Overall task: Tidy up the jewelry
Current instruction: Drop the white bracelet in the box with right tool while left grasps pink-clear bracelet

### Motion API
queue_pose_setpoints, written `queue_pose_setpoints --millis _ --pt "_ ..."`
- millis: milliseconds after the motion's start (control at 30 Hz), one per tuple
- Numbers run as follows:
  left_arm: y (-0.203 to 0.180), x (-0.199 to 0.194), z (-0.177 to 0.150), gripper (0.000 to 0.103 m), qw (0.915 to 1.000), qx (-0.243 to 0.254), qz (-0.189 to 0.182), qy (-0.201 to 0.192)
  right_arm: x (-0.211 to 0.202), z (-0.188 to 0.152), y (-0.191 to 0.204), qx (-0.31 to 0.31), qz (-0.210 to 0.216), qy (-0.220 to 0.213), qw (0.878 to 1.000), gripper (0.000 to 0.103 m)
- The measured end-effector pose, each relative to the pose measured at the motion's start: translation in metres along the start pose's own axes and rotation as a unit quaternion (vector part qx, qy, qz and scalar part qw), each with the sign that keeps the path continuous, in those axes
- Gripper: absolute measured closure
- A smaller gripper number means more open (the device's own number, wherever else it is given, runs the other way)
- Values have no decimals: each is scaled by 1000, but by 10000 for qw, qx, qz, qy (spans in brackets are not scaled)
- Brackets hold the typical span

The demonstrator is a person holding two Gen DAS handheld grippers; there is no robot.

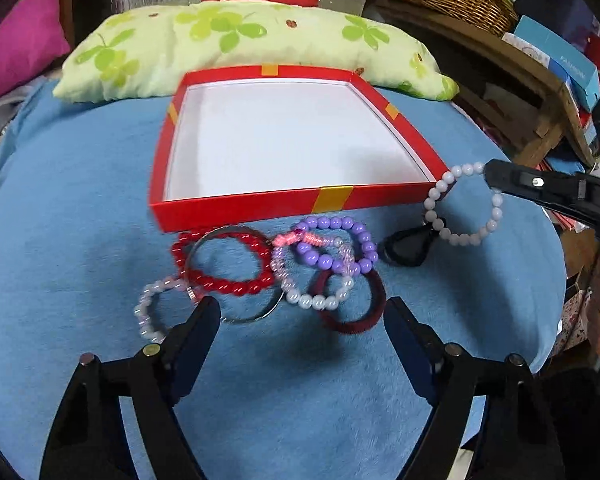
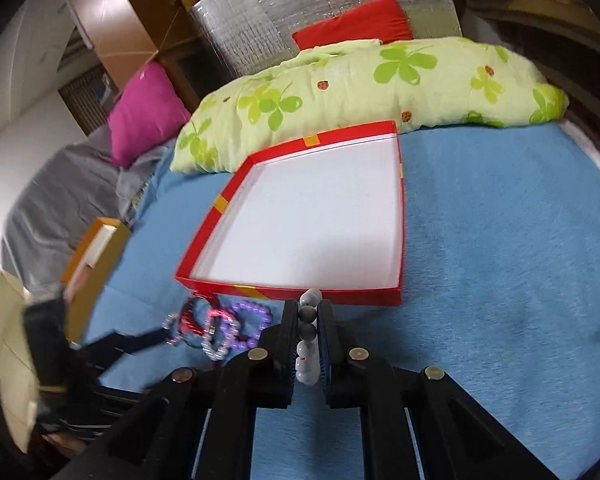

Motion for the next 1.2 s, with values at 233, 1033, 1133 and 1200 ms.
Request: queue_pose_setpoints --millis 233,1033,1133,1200 --pt "-8 19 1 53 9997 -32 -84 220 -9 6 -6 441 557 -249 9972 93" --pt "-20 -50 24 95 9956 556 -305 -691 -4 26 17 603 802 -825 9915 93" --pt "-20 -57 43 95 9929 633 -238 -980 -1 34 18 715 836 -999 9889 93" --pt "-17 -55 57 95 9925 577 -188 -1059 6 40 19 776 846 -1062 9877 93"
Point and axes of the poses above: each gripper's, at about its wrist camera, not at the fingertips, and x roughly the way its jaws point, y to its left, z to its top, the point moved 7 cm from there along x, roughly the way its jaws point, and after that the axes turned 13 degrees about -x, right-handed, at the moved point
